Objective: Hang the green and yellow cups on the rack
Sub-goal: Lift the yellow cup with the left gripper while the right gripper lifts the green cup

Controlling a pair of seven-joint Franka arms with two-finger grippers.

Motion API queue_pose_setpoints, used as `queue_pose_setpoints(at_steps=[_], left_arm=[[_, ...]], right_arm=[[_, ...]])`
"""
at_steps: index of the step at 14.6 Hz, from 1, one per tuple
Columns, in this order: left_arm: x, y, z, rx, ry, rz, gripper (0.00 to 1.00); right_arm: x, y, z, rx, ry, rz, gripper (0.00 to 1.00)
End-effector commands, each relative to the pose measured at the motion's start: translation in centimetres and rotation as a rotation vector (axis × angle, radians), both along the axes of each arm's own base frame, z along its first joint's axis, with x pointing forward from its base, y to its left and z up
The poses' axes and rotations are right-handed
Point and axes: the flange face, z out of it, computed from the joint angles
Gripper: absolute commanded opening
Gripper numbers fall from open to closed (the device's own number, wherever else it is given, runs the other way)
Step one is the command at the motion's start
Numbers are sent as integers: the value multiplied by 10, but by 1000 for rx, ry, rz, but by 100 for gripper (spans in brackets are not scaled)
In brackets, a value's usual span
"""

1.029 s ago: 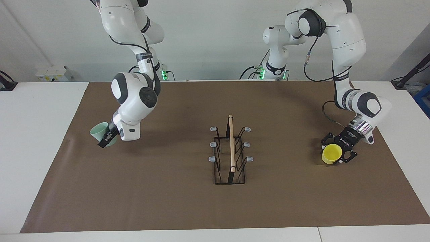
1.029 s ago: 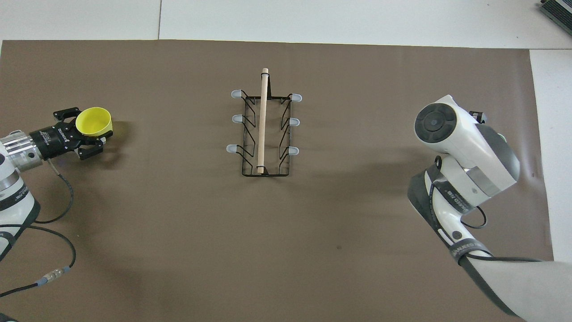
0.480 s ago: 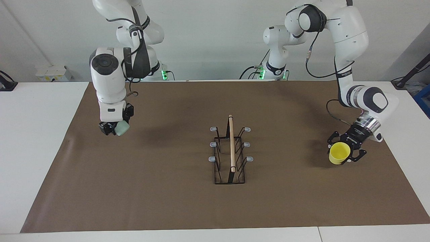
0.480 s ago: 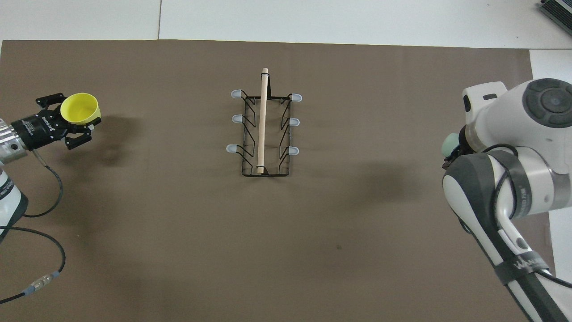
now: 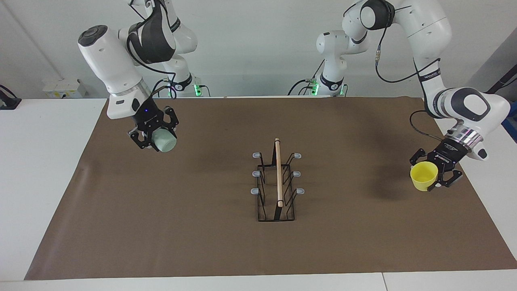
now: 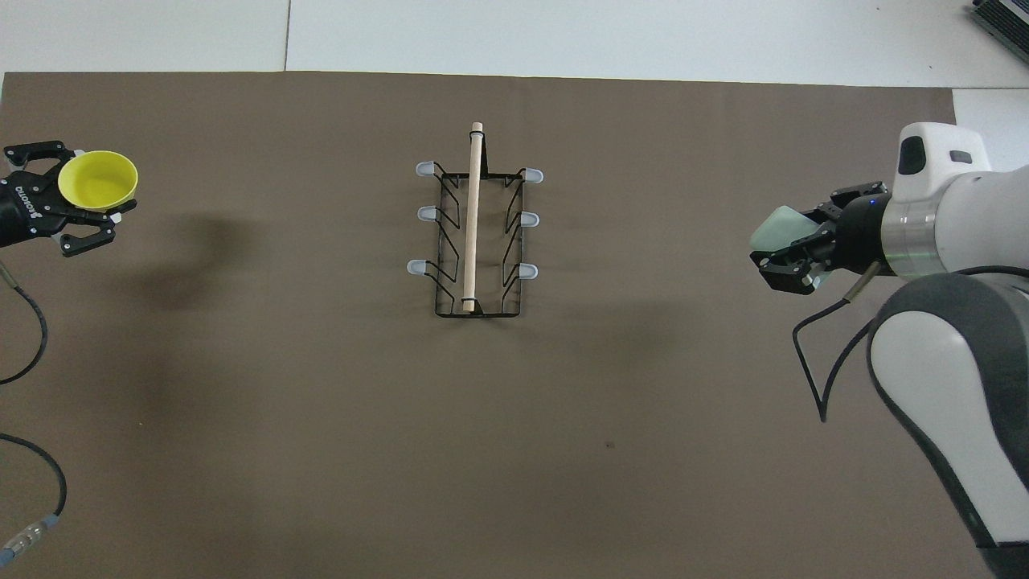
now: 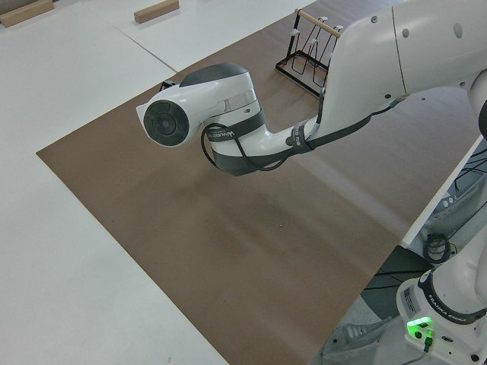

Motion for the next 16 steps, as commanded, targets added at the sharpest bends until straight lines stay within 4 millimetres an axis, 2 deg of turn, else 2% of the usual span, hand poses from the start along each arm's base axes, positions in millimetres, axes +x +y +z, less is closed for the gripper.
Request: queue_pose_setpoints(at_steps=[1,4,6,8,10,12,14,16], left_arm=[[0,-42,46,145,-70,-79,0],[-11,-68,92,269,-137,-190,0],[-15,-92,120,356,-188,-237,0],[-21,-114,134,399,-249,-219,0],[-34,-129,147,464,-282,-236,0],[-42,-167,160,558,-325,-324,0],[-53,-204,169,679,-345,-423,0],[-56,-238,175,796,-381,-474,0]], right_arm=[[-12,12,-1,139,-55,-35,0],[-21,23,-8,314,-137,-49,0],[-31,24,-13,432,-203,-62,0],[-46,34,-22,519,-269,-80,0],[-59,57,-32,614,-326,-138,0],[-67,80,-38,682,-367,-223,0],[-73,91,-46,773,-375,-295,0],[-78,106,-66,821,-409,-305,0]])
